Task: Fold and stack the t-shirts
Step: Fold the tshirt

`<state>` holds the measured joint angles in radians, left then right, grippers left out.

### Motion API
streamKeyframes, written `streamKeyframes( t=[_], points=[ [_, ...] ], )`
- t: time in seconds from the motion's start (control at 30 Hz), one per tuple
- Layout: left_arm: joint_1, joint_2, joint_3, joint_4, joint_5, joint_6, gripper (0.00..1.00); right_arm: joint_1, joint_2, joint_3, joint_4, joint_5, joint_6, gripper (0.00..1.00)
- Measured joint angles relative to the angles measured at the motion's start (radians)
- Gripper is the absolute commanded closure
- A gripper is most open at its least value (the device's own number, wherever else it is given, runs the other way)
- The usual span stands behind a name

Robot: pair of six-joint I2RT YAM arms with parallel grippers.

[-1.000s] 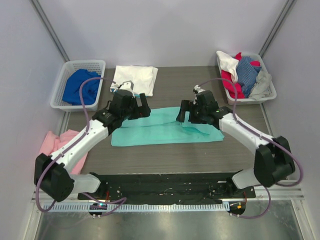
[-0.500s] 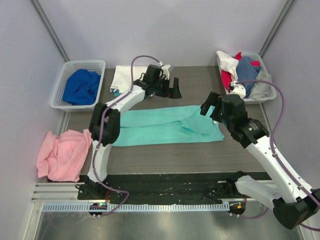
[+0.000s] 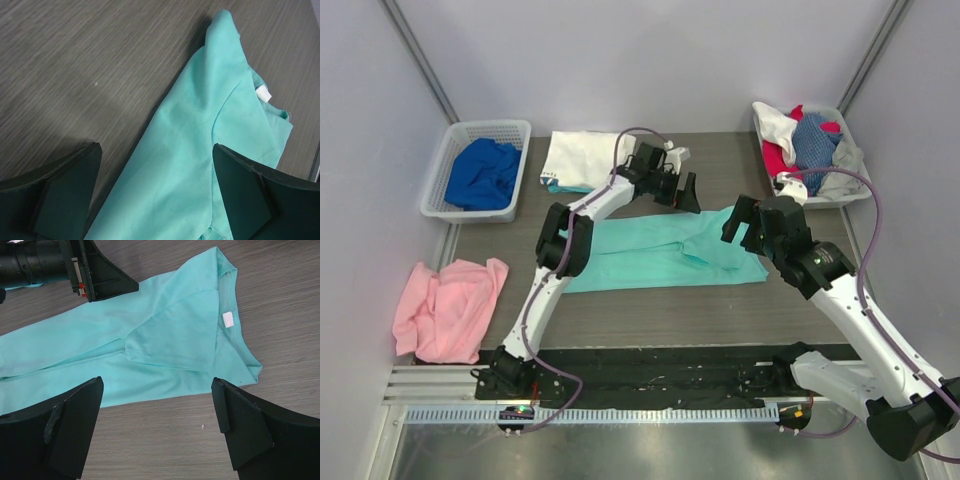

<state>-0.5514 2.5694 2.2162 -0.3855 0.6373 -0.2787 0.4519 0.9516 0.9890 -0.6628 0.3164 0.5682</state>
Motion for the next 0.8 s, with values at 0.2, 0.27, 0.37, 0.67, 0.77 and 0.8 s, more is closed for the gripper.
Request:
streamKeyframes(
  t=[0.2, 0.27, 0.37, 0.67, 0.77, 0.8],
  points=[
    [-0.054, 0.044, 0.057, 0.013, 0.031, 0.005, 0.00, 0.000, -0.011, 0.000, -0.015, 0.000, -0.001, 0.00],
    [-0.076, 0.056, 0.069, 0.026, 0.039, 0.007, 0.00, 0.000, -0.011, 0.000, -0.019, 0.001, -0.001, 0.00],
    [-0.104, 0.064, 0.073, 0.043, 0.045, 0.014, 0.00, 0.000, -0.011, 0.000, -0.020, 0.001, -0.001, 0.00],
    [-0.140, 0.101, 0.113, 0.022, 0.029, 0.026, 0.96, 0.000, -0.011, 0.000, -0.020, 0.004, -0.001, 0.00],
    [-0.140, 0.130, 0.132, 0.004, 0.042, 0.021, 1.00, 0.000, -0.011, 0.000, -0.020, 0.005, -0.001, 0.00],
    [-0.140, 0.130, 0.135, 0.000, 0.043, 0.022, 1.00, 0.000, -0.011, 0.000, -0.020, 0.005, -0.001, 0.00]
  ],
)
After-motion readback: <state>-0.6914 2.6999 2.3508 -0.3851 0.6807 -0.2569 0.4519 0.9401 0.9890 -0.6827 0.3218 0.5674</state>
